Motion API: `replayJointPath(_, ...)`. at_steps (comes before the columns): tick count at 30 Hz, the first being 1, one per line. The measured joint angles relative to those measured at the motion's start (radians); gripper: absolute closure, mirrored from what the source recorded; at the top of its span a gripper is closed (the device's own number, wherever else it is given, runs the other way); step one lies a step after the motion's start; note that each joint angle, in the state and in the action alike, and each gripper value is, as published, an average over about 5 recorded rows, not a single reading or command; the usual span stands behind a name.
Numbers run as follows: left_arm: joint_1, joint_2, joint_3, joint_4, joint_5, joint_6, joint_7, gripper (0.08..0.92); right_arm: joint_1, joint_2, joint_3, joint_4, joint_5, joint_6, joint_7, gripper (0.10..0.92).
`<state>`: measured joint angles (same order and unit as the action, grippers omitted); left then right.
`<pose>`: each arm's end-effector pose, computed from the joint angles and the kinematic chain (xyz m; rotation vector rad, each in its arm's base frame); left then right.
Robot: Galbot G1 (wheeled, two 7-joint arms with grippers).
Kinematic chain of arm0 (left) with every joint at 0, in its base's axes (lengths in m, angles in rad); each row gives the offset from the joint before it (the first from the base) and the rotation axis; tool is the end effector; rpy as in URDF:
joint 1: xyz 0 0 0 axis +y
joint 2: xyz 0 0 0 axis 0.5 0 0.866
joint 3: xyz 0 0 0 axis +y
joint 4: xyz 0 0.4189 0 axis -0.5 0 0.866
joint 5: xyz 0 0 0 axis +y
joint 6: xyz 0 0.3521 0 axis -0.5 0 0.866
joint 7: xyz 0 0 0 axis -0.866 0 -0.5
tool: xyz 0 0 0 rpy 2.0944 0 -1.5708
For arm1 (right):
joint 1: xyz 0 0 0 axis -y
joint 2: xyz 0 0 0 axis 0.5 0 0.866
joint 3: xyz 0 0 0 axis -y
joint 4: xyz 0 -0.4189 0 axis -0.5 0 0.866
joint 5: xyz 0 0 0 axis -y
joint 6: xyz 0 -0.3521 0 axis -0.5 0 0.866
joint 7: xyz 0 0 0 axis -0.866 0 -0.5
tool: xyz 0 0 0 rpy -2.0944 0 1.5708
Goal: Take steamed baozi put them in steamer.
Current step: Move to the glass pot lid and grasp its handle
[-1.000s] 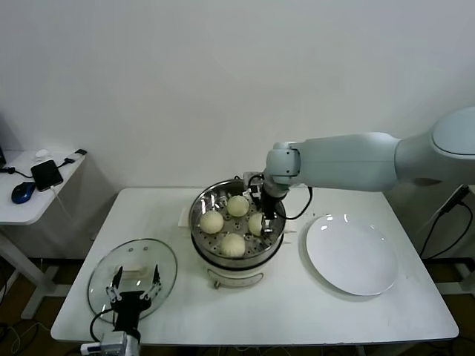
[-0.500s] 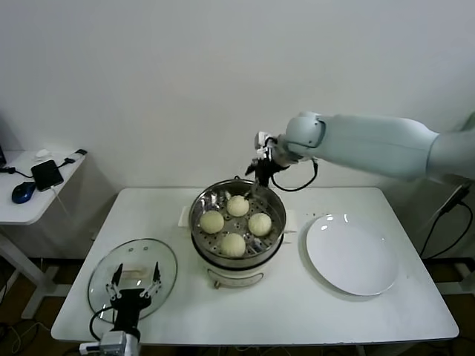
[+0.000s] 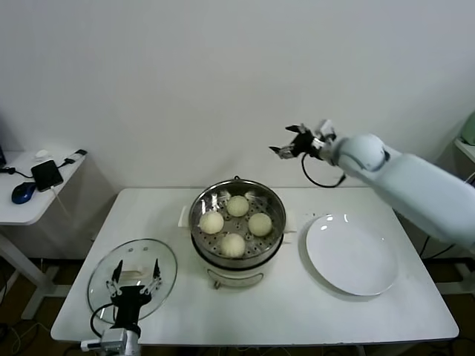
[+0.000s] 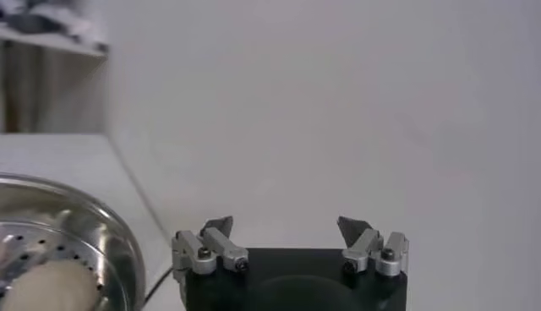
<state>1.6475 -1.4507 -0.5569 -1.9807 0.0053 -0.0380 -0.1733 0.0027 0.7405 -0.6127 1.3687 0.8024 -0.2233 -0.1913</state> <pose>0.1108 0.0441 -0.4095 0.2115 -2.9883 -0.2082 0.5591 -0.1503 -0.1534 0.8750 -2.7355 0.6697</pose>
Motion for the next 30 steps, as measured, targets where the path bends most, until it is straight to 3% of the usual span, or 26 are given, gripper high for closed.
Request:
replayJointPath(14, -0.001, 0.013, -0.009, 0.031, 0.083, -0.036, -0.026, 0.177, -0.864, 0.073, 0.813, 0.045, -0.19, 0.28, -0.011, 0.203)
replayJointPath(22, 0.004, 0.034, -0.017, 0.066, 0.253, -0.071, -0.079, 0.177, -1.174, 0.198, 1.004, 0.047, -0.257, 0.414, -0.013, 0.203)
replayJointPath(30, 0.01, 0.095, -0.048, 0.141, 0.607, -0.118, -0.176, 0.177, -1.341, 0.3, 1.098, 0.096, -0.345, 0.411, 0.032, 0.203)
